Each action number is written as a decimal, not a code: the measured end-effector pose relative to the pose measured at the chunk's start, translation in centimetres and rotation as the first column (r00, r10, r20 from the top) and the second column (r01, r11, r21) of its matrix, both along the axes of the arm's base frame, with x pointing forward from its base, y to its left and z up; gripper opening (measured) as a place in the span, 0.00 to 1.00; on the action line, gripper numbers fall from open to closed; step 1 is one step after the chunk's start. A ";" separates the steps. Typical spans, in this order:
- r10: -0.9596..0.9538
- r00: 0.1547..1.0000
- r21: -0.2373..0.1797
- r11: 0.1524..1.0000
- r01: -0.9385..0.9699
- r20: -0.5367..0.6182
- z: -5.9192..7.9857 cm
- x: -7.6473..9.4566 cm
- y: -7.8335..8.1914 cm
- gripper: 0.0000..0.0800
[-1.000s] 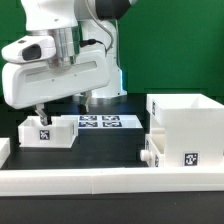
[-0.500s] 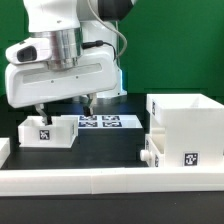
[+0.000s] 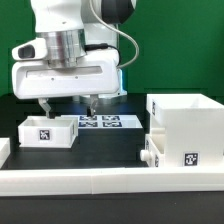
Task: Assemble drawer
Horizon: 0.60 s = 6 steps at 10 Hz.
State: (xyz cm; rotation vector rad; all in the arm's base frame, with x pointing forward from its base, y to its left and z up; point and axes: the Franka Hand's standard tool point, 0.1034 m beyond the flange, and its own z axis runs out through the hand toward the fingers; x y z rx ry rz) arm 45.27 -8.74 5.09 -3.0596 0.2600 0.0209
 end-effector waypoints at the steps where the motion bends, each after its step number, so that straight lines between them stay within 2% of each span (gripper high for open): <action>1: 0.009 1.000 -0.008 1.000 -0.009 0.016 -0.6 -0.8 0.1 0.81; 4: 0.040 0.999 -0.018 0.999 -0.039 0.030 -3.0 -2.3 0.4 0.81; 6: 0.055 0.998 -0.014 0.998 -0.055 0.020 -4.0 -2.8 0.7 0.81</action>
Offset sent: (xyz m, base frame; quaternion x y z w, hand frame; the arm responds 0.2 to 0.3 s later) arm -0.0211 -0.0035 -0.0284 -0.0314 0.0134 -0.0112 0.9994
